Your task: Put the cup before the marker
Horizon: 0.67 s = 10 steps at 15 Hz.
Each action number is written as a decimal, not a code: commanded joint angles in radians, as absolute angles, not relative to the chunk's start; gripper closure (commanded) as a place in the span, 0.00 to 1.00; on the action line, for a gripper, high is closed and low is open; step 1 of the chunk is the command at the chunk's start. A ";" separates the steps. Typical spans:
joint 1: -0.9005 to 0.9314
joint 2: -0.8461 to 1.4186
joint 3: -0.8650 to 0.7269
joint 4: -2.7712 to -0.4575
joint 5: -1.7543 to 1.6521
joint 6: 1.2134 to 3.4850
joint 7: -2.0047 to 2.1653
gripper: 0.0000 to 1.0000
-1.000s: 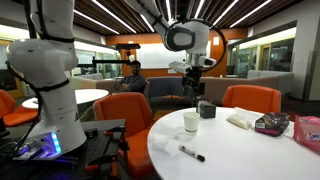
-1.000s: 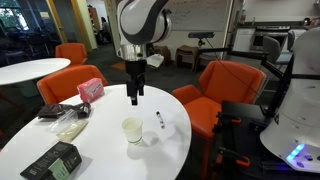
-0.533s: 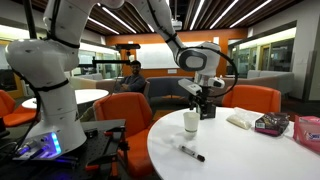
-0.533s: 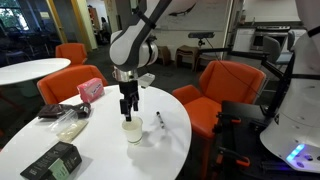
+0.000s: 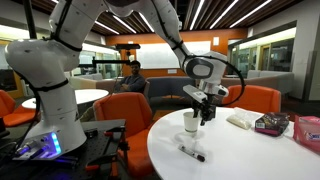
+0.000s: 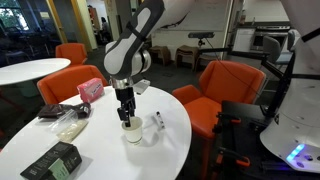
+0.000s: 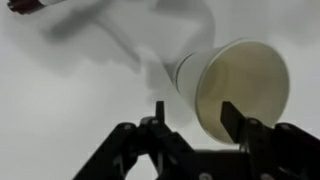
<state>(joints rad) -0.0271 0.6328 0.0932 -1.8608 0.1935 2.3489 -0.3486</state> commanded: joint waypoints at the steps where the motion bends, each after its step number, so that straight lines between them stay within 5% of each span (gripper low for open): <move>1: -0.039 0.644 0.099 -1.819 0.131 2.266 -0.365 0.67; 5: -0.041 0.632 0.097 -1.818 0.047 2.244 -0.403 0.98; 10: -0.067 0.615 0.096 -1.816 0.041 2.256 -0.409 0.99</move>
<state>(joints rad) -0.0443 0.6373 0.0923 -1.8180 0.0516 2.2850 -0.3907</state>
